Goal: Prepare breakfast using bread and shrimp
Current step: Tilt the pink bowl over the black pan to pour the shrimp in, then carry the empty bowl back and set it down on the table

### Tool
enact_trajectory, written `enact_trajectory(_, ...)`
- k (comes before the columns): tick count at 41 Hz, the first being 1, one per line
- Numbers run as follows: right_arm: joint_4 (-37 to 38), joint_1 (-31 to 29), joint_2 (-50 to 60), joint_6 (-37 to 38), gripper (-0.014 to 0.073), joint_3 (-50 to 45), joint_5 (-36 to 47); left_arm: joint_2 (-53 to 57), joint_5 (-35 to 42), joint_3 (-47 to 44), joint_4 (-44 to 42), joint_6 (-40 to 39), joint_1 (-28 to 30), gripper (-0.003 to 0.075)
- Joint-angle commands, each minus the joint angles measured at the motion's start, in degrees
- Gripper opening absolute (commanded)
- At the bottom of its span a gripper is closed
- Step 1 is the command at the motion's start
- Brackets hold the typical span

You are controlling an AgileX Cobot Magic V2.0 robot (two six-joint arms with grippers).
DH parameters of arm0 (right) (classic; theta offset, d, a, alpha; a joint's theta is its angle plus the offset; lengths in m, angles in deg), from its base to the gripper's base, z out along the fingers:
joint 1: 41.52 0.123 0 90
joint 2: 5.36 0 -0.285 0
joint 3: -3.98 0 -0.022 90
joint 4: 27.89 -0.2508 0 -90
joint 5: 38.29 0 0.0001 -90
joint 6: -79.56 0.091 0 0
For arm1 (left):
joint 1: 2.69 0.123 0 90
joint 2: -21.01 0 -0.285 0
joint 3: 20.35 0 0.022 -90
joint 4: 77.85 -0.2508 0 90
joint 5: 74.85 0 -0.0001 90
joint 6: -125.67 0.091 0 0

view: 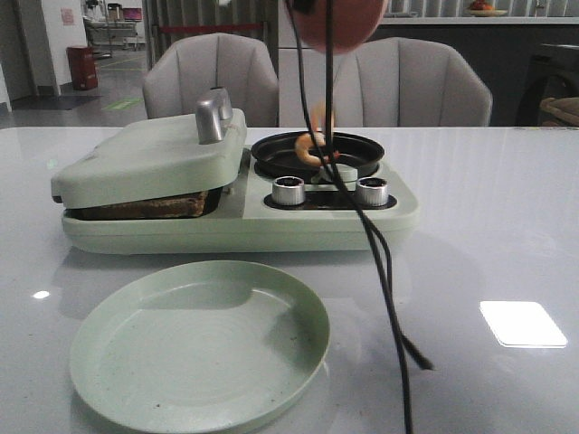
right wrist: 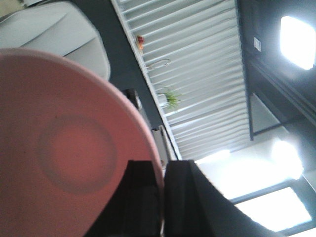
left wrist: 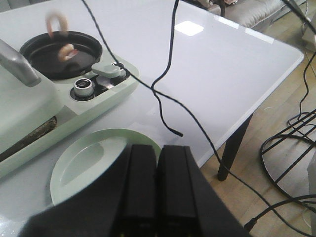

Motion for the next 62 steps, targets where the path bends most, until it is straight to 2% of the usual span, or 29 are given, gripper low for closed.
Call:
enact_trajectory(1,5.79,0.04,4.59,-0.40,0.0017,2.46,-0.75,-0.15,4.08,1.50,1.69,0.05,-0.38,0.0099)
enact_trajectory(12,5.73,-0.01,5.22,-0.40,0.0017,3.46,-1.85,-0.15,4.08,1.50,1.69,0.05,-0.38,0.0099)
enact_trajectory(17,1.81,-0.05,7.47,-0.40,0.0016,3.46,-2.13,-0.15,4.08,1.50,1.69,0.05,-0.38,0.0099)
enact_trajectory(24,-14.66,-2.30,13.95,-0.40,0.0016,2.39,-2.20,-0.15,4.08,1.50,1.69,0.05,-0.38,0.0099)
enact_trajectory(27,-21.62,-4.83,18.16,-0.40,0.0016,-1.80,-1.23,-0.15,4.08,1.50,1.69,0.05,-0.38,0.0099)
enact_trajectory(35,-37.57,-13.77,31.65,-0.40,0.0016,-23.09,9.62,-0.15,4.08,1.50,1.69,0.05,-0.38,0.0099)
enact_trajectory(42,-53.77,-25.56,41.57,-1.56,0.0016,-40.22,17.27,-0.15,4.08,1.50,1.69,0.05,-0.38,0.0099)
enact_trajectory(48,-73.40,-35.34,45.81,-10.12,0.0016,-48.86,18.65,-0.15,4.08,1.50,1.69,0.05,-0.38,0.0099)
enact_trajectory(55,-98.78,-43.86,45.30,-30.54,0.0016,-56.24,18.39,-0.15,4.08,1.50,1.69,0.05,-0.38,0.0099)
enact_trajectory(58,-106.52,-45.99,44.14,-37.30,0.0016,-58.27,18.50,-0.15,4.08,1.50,1.69,0.05,-0.38,0.0099)
enact_trajectory(62,-112.34,-47.43,42.20,-42.79,0.0016,-59.64,18.93,-0.15,4.08,1.50,1.69,0.05,-0.38,0.0099)
